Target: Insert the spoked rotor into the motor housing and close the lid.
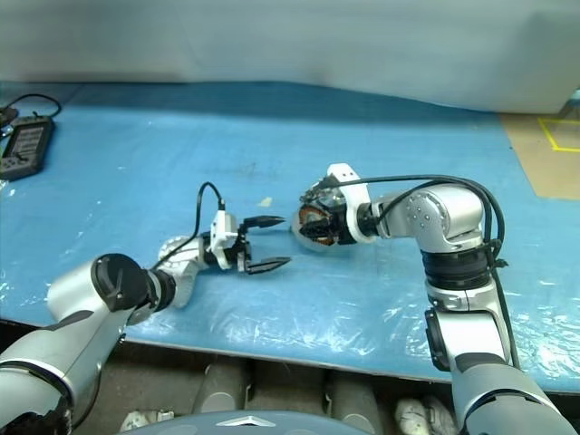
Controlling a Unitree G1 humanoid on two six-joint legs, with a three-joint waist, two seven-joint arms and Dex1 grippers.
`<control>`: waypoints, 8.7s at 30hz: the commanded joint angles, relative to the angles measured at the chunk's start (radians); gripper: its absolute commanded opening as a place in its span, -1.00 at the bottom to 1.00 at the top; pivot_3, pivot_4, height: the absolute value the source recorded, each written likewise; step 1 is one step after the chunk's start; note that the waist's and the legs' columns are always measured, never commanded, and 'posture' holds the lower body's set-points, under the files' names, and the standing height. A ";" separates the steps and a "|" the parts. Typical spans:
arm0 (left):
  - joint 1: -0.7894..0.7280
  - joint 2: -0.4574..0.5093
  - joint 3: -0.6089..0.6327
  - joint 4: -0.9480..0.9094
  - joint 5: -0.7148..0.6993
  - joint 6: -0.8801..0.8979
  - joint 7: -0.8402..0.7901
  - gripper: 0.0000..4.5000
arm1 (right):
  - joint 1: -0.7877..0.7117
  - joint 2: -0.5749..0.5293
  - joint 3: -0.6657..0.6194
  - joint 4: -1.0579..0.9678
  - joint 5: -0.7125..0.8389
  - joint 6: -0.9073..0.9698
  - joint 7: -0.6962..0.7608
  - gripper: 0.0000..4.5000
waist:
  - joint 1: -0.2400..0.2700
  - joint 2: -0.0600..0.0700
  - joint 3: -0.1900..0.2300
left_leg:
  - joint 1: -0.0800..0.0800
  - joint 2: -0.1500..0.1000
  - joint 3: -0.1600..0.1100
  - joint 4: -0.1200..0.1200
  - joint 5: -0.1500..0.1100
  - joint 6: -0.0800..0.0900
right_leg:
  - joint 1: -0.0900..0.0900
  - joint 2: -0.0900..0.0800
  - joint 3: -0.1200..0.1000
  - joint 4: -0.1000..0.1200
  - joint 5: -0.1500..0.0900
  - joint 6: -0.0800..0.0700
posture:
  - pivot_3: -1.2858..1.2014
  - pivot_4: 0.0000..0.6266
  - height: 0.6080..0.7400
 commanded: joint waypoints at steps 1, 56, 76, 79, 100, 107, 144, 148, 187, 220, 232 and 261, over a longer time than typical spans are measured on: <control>0.026 0.032 0.005 0.019 -0.013 -0.030 -0.011 1.00 | -0.030 -0.015 -0.010 0.008 0.144 0.004 -0.094 -0.22 | 0.000 0.000 0.000 | 0.001 0.000 0.000 0.000 0.000 0.000 | 0.001 0.000 0.000 0.000 0.000 0.000 | 0.03 -0.52 1.00; -0.014 0.107 -0.020 0.019 -0.053 0.033 -0.077 1.00 | 0.004 -0.358 0.024 -0.148 0.727 -0.171 -0.456 0.98 | 0.028 0.001 0.000 | 0.002 -0.002 0.000 -0.004 0.000 -0.001 | 0.006 -0.001 -0.002 -0.006 -0.002 0.004 | 0.03 -0.52 1.00; -0.023 0.161 -0.045 0.019 -0.079 0.059 -0.158 1.00 | 0.179 -0.571 0.333 0.100 -0.584 -1.653 0.806 0.98 | 0.015 0.000 0.000 | -0.001 -0.001 -0.002 0.001 -0.001 0.000 | 0.005 -0.002 -0.002 -0.004 -0.003 0.009 | 0.03 -0.52 1.00; -0.024 0.150 -0.050 0.019 -0.082 0.053 -0.149 1.00 | 0.115 -0.505 0.371 0.152 -0.660 -1.762 0.859 0.98 | 0.011 0.000 0.000 | -0.001 0.000 -0.002 0.004 -0.001 0.001 | 0.005 -0.002 -0.002 0.000 -0.004 0.007 | 0.03 -0.52 1.00; -0.015 0.133 -0.048 0.019 -0.092 0.028 -0.120 1.00 | -0.059 -0.270 0.482 0.374 -0.889 -2.040 1.014 0.98 | -0.003 0.000 0.000 | -0.002 0.001 -0.001 0.006 -0.001 0.008 | 0.005 -0.002 -0.003 0.003 -0.007 0.000 | 0.03 -0.52 1.00; -0.014 0.129 -0.048 0.019 -0.095 0.027 -0.115 1.00 | -0.051 -0.247 0.499 0.415 -0.919 -2.072 1.018 0.98 | -0.003 0.000 0.000 | -0.002 0.001 -0.001 0.006 -0.001 0.008 | 0.005 -0.002 -0.003 0.002 -0.007 0.000 | 0.03 -0.52 1.00; 0.105 0.172 -0.022 0.019 -0.060 -0.022 -0.148 1.00 | 0.160 -0.260 0.418 -0.234 -0.830 -1.255 0.984 -0.07 | -0.004 -0.001 0.000 | 0.004 0.001 -0.004 0.003 -0.003 0.005 | 0.006 -0.002 -0.001 0.001 -0.007 0.000 | 0.03 -0.52 1.00; 0.128 0.204 -0.007 0.019 -0.047 -0.025 -0.165 1.00 | 0.162 -0.222 0.435 -0.298 -0.841 -1.103 0.932 -0.07 | -0.003 -0.001 0.000 | 0.005 0.002 -0.004 0.002 -0.001 0.002 | 0.006 -0.002 -0.001 0.001 -0.007 0.000 | 0.03 -0.52 1.00; 0.113 0.246 0.033 0.019 0.025 -0.015 -0.152 1.00 | 0.192 -0.216 0.522 -0.275 -0.752 -0.965 0.807 0.81 | -0.004 -0.001 0.000 | 0.005 0.001 -0.003 0.000 -0.001 0.000 | 0.006 -0.003 -0.001 0.001 -0.005 0.004 | 0.03 -0.52 1.00; -0.039 0.178 0.031 -0.024 -0.104 0.183 -0.245 1.00 | 0.451 -0.240 -0.064 0.002 -0.346 -1.169 0.712 0.98 | 0.000 -0.001 0.000 | 0.006 0.000 -0.001 0.001 0.000 0.001 | 0.008 -0.003 -0.001 0.001 -0.007 0.000 | 0.03 -0.52 1.00; 0.189 -0.118 -0.164 -0.783 -0.425 0.556 -0.302 1.00 | 0.537 -0.195 -0.052 -0.025 -0.383 -1.221 0.577 0.98 | 0.002 -0.001 -0.001 | 0.004 0.001 0.001 0.002 0.001 0.005 | 0.008 -0.003 -0.003 0.001 -0.008 -0.001 | 0.03 -0.52 1.00; 0.613 0.002 -0.599 -1.599 -0.836 1.052 -0.208 1.00 | 0.251 0.016 0.151 0.594 -0.589 -1.686 0.641 0.98 | -0.020 0.000 -0.001 | 0.004 0.002 0.004 0.004 -0.001 0.008 | 0.008 -0.001 -0.002 0.001 -0.009 -0.004 | 0.03 -0.52 1.00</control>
